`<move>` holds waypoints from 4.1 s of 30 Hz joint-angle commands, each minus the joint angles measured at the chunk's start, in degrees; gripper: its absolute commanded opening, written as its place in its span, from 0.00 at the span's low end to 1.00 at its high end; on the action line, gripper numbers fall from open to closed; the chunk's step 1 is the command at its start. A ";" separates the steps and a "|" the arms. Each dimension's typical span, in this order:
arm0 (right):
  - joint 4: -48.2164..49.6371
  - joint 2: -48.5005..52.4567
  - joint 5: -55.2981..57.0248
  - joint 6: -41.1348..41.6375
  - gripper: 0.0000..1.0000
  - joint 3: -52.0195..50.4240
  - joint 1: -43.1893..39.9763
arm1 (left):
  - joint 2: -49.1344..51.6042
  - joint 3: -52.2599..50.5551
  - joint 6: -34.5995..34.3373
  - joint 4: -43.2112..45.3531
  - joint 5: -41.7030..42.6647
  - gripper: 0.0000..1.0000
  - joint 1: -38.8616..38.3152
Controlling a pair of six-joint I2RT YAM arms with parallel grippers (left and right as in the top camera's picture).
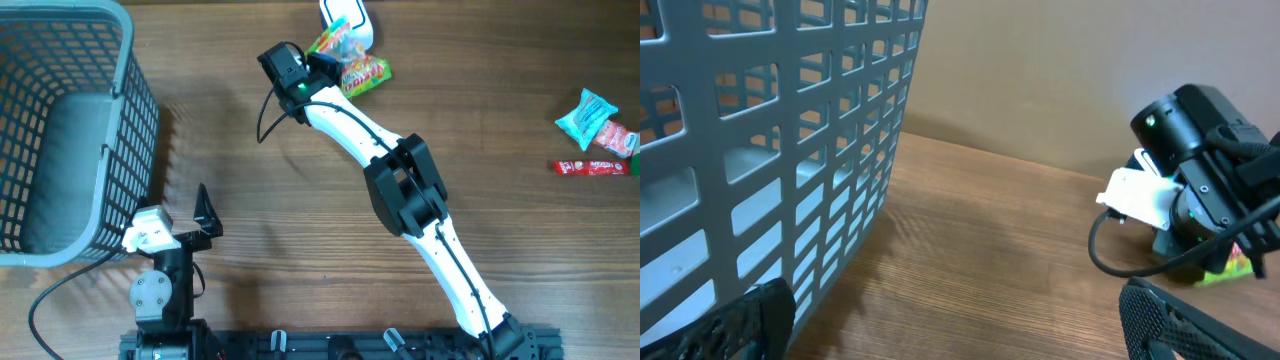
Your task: Scan the item barcode
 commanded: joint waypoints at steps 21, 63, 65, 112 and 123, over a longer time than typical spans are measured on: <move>-22.67 -28.70 -10.60 33.57 0.04 0.33 -19.30 | -0.42 -0.15 -0.09 -0.02 -0.55 1.00 0.09; -48.17 -95.41 -45.03 63.82 1.00 -6.88 -46.07 | -0.42 -0.15 -0.09 -0.02 -0.55 1.00 0.09; -48.74 -97.55 -42.49 63.87 1.00 -6.88 -46.07 | -0.42 -0.15 -0.09 -0.02 -0.55 1.00 0.09; 50.07 -152.78 -44.22 64.74 1.00 -124.26 -39.56 | -0.42 -0.15 -0.09 -0.02 -0.55 1.00 0.09; 52.30 -152.80 -47.63 59.28 1.00 -130.62 -39.58 | -0.42 -0.15 -0.09 -0.02 -0.55 1.00 0.09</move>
